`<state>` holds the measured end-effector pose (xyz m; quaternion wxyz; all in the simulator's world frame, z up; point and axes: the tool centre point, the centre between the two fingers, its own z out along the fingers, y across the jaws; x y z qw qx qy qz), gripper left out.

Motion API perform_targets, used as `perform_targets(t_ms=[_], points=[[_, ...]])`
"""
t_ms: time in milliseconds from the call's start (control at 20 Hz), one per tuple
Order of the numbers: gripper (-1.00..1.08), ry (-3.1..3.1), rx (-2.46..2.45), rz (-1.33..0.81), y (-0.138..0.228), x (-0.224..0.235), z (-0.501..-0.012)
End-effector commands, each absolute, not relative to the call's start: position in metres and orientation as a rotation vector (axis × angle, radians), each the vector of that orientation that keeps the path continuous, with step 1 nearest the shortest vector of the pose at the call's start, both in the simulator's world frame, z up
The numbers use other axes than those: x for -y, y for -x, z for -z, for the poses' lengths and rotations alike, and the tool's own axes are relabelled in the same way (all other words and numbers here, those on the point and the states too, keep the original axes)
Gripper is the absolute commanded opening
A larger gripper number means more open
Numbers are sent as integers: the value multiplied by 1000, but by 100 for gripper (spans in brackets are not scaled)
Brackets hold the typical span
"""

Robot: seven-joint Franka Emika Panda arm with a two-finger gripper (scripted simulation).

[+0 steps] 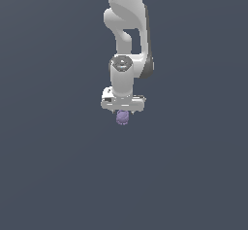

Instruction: Pick up the object and move it to a goal position.

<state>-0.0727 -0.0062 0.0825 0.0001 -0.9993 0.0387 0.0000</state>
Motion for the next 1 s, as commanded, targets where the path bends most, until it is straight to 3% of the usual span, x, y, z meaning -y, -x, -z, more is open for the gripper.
perform_targets(t_ms=[0, 550, 600, 950], points=[[100, 3139, -121, -2, 74, 6, -73], [100, 3139, -123, 0, 74, 6, -39], [-100, 3139, -123, 0, 74, 6, -39], [-100, 3139, -123, 0, 74, 6, -39]])
